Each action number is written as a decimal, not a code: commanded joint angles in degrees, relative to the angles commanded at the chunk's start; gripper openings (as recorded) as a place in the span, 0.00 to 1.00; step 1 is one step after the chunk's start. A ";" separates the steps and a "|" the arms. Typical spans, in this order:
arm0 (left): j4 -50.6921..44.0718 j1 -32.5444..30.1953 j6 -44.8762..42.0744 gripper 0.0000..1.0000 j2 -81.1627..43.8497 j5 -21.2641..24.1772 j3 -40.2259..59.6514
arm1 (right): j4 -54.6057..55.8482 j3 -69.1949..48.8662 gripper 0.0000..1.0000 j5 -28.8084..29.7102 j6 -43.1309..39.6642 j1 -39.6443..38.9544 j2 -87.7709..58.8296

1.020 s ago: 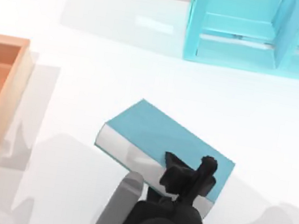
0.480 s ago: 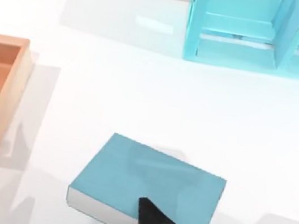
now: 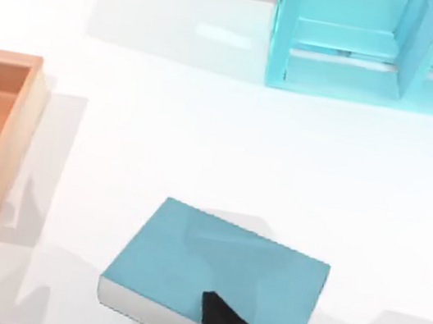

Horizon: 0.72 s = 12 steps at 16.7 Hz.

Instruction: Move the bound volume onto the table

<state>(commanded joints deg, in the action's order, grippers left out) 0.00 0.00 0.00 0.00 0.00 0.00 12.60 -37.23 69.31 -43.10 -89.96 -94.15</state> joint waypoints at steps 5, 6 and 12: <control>0.00 0.00 0.00 1.00 0.00 0.00 0.00 | 2.09 0.70 0.00 -0.08 0.35 0.21 -1.62; 0.00 0.00 0.00 1.00 0.00 0.00 0.00 | 3.40 1.05 0.00 -0.07 0.38 0.18 -2.57; 0.00 0.00 0.00 1.00 0.00 0.00 0.00 | 8.79 2.70 0.00 -0.10 0.45 0.23 -6.65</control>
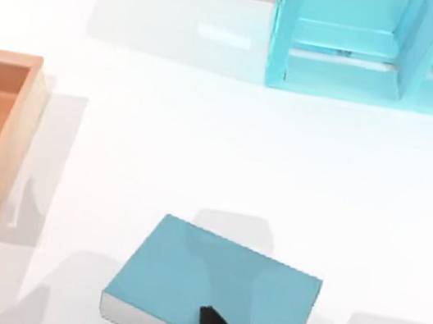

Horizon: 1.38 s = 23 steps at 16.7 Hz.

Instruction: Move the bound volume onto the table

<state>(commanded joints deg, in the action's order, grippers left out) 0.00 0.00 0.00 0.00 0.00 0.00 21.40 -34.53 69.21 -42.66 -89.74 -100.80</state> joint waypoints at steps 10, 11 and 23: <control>0.00 0.00 0.00 1.00 0.00 0.00 0.00 | 0.00 0.00 0.60 0.00 0.00 0.00 0.00; 0.00 0.00 0.00 1.00 0.00 0.00 0.00 | 0.00 0.00 0.68 0.00 0.00 0.00 0.00; 0.00 0.00 0.00 1.00 0.00 0.00 0.00 | 0.00 0.00 1.00 0.00 0.00 0.00 0.00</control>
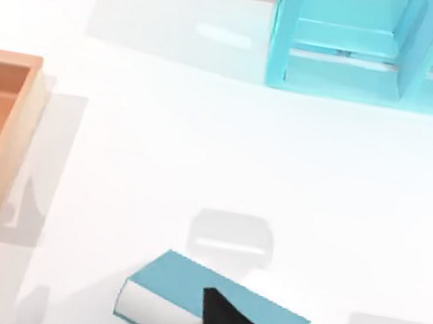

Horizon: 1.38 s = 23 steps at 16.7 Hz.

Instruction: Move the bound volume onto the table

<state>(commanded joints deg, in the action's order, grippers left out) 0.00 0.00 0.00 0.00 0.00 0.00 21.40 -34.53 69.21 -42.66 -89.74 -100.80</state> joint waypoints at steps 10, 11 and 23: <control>0.00 0.00 0.00 1.00 0.00 0.00 0.00 | -20.62 -8.46 1.00 2.36 20.48 -10.73 -4.49; 0.00 0.00 0.00 1.00 0.00 0.00 0.00 | -25.52 -10.14 1.00 2.60 24.78 -12.70 -5.42; 0.00 0.00 0.00 1.00 0.00 0.00 0.00 | -87.67 -30.34 1.00 2.77 78.15 -27.93 -17.41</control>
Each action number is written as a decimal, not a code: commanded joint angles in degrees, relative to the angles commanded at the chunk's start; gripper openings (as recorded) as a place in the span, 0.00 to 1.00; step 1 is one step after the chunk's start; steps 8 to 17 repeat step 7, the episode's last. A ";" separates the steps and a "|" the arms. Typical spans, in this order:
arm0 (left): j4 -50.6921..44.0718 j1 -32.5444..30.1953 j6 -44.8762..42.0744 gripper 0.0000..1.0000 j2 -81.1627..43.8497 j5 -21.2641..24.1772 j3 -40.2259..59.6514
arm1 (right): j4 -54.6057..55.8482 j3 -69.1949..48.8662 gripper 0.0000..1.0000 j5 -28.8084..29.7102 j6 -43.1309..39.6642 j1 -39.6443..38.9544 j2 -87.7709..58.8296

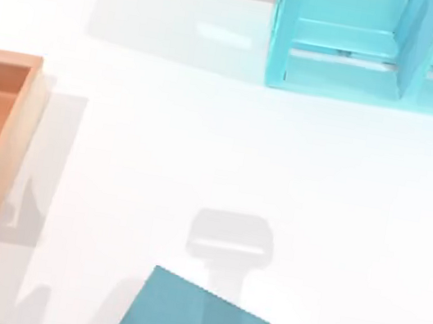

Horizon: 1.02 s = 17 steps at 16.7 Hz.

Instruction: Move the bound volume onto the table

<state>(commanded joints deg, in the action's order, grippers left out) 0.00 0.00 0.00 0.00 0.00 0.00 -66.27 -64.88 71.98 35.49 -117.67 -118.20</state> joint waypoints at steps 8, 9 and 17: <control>0.00 0.00 0.00 1.00 0.00 0.00 0.00 | -11.52 -3.93 1.00 -0.69 9.68 -0.21 -2.13; 0.00 0.00 0.00 1.00 0.00 0.00 0.00 | -11.52 -3.93 1.00 -0.69 9.68 -0.21 -2.13; 0.00 0.00 0.00 1.00 0.00 0.00 0.00 | -11.52 -3.93 1.00 -0.69 9.68 -0.21 -2.13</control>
